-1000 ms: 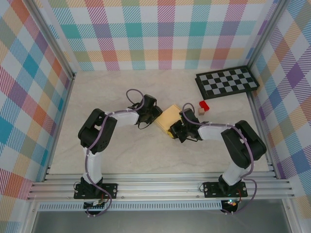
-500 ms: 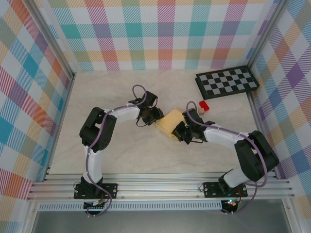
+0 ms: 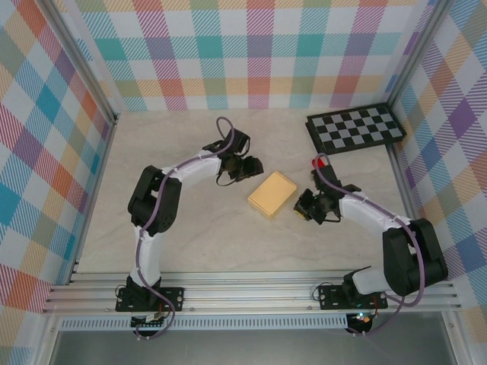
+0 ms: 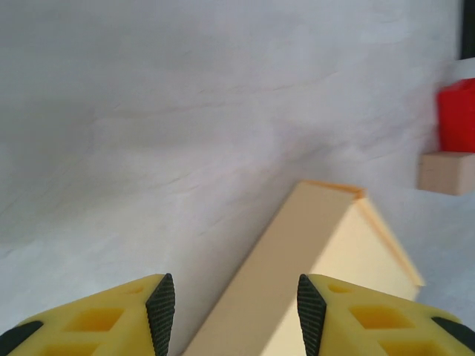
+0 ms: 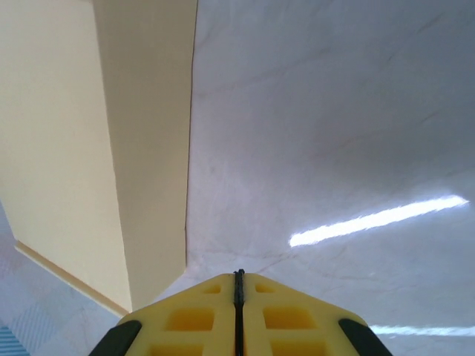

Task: Fold the paper box

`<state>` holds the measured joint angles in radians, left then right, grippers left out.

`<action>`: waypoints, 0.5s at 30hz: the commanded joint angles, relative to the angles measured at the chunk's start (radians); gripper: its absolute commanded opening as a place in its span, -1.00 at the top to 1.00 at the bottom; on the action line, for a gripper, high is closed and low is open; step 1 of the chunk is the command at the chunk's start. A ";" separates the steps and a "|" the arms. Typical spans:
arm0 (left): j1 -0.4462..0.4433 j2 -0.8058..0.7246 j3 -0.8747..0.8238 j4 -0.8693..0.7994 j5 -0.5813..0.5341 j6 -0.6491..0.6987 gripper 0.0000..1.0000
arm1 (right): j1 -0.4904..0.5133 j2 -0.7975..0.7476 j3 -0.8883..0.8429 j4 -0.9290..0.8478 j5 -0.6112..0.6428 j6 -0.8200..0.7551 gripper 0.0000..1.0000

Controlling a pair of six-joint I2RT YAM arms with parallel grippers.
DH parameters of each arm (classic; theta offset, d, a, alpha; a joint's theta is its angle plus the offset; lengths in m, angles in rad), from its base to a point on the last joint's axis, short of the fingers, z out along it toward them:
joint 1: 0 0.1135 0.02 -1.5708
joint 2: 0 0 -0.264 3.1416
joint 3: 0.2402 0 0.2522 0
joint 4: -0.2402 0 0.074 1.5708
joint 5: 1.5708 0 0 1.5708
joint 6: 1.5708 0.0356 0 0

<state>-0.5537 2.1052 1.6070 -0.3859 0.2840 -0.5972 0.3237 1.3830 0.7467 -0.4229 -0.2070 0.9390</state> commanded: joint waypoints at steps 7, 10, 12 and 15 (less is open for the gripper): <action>0.001 0.203 0.205 0.065 0.161 0.074 -0.01 | -0.130 0.103 0.058 0.134 -0.121 -0.202 0.83; -0.006 0.240 0.259 0.044 0.168 0.078 -0.01 | -0.136 0.182 0.085 0.171 -0.129 -0.214 0.84; -0.012 0.259 0.287 0.035 0.175 0.081 -0.01 | -0.152 0.226 0.090 0.219 -0.154 -0.210 0.85; -0.024 0.281 0.315 0.022 0.178 0.087 -0.01 | -0.171 0.270 0.088 0.288 -0.183 -0.213 0.85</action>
<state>-0.5655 2.3749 1.8687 -0.3447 0.4297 -0.5346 0.1734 1.6241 0.8104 -0.2260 -0.3370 0.7563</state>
